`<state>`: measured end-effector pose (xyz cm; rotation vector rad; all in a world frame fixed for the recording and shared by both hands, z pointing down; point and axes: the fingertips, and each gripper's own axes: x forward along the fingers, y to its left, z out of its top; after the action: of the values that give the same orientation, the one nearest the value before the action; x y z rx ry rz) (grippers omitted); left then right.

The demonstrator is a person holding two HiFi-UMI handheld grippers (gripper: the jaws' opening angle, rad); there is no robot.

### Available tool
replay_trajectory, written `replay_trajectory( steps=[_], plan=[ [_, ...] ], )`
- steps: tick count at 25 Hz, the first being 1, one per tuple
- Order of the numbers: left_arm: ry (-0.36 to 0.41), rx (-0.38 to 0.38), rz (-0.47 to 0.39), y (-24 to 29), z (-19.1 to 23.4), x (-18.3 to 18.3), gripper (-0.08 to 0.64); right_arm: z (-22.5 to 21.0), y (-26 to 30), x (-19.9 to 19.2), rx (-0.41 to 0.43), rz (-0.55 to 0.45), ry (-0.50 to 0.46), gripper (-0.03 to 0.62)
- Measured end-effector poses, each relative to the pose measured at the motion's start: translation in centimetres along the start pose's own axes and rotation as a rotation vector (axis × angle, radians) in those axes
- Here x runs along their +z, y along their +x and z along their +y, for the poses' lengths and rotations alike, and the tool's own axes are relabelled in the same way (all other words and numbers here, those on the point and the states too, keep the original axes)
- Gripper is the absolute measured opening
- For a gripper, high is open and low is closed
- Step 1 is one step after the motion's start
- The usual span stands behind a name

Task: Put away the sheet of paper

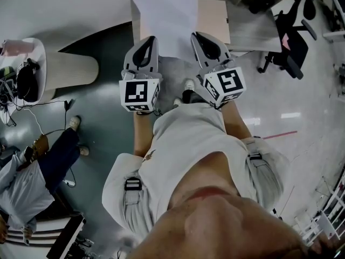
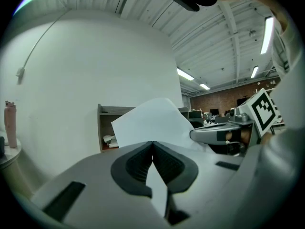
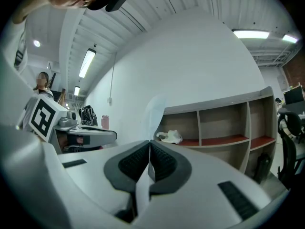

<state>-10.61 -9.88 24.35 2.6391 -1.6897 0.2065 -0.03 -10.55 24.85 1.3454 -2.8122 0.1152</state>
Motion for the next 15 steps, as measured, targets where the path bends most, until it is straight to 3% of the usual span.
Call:
replay_trajectory(
  steps=[15],
  plan=[
    [0.018,0.070,0.000,5.1,0.9,1.5,0.021,-4.6,4.0,1.5,0.078,-0.032,0.010,0.020]
  ],
)
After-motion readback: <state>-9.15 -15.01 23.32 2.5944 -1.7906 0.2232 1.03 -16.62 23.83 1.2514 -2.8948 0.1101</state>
